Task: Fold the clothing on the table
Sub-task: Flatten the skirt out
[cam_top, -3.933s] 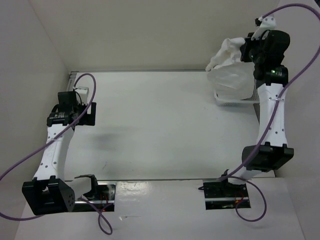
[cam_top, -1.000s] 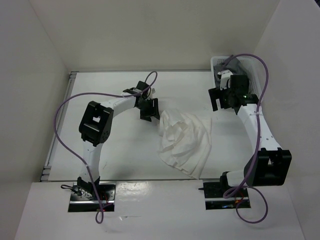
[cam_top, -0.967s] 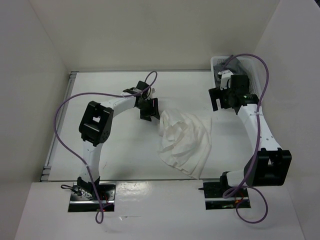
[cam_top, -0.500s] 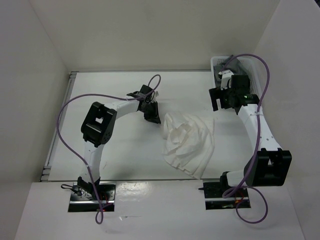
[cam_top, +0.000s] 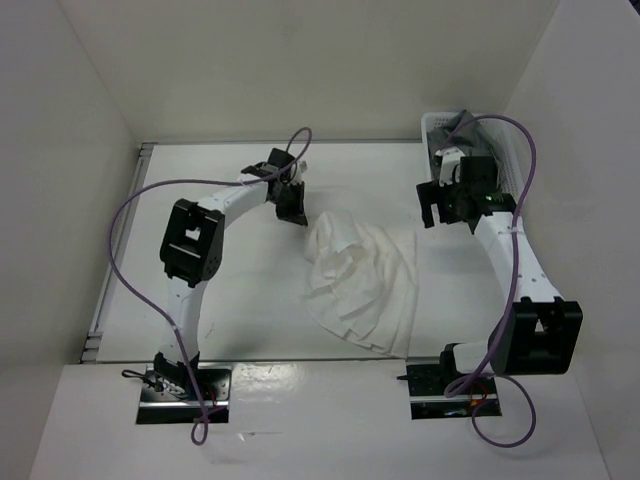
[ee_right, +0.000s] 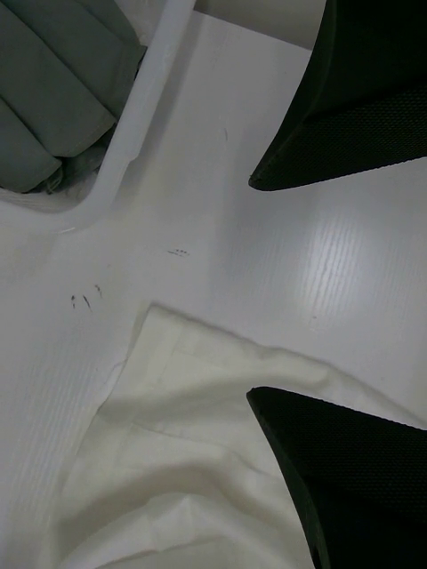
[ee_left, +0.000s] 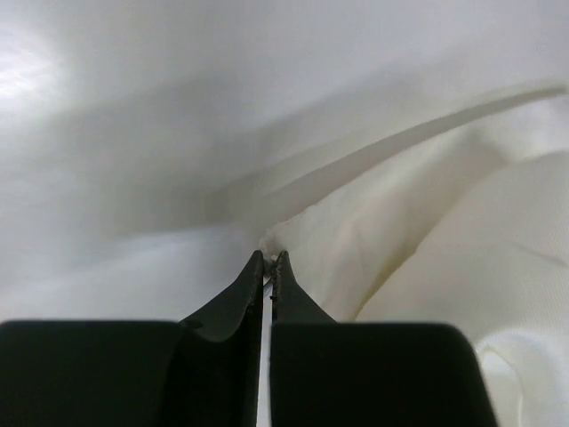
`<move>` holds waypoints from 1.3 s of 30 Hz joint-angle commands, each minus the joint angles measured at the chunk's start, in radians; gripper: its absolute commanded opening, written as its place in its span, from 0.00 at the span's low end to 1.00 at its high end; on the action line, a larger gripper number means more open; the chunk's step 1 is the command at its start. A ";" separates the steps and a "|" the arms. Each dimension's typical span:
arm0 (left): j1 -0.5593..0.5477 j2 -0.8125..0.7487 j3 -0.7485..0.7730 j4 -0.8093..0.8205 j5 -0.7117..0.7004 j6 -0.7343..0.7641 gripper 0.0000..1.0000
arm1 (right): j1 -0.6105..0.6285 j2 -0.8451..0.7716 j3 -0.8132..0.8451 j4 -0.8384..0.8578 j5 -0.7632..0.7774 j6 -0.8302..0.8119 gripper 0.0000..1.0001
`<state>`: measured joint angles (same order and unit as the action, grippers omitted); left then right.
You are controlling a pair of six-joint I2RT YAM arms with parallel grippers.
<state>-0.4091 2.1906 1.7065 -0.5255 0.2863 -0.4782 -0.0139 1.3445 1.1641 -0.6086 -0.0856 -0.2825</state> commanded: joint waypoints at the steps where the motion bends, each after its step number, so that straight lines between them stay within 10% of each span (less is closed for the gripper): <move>1: 0.079 0.044 0.094 -0.082 -0.064 0.121 0.00 | -0.006 -0.007 -0.011 0.052 -0.042 0.028 0.94; 39: 0.156 0.058 0.001 -0.065 -0.045 0.374 0.00 | 0.170 0.657 0.272 0.271 -0.098 0.138 0.57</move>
<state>-0.2356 2.2436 1.7519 -0.5358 0.2512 -0.1501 0.1574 1.9839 1.3815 -0.3931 -0.1734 -0.1463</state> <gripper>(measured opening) 0.020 0.576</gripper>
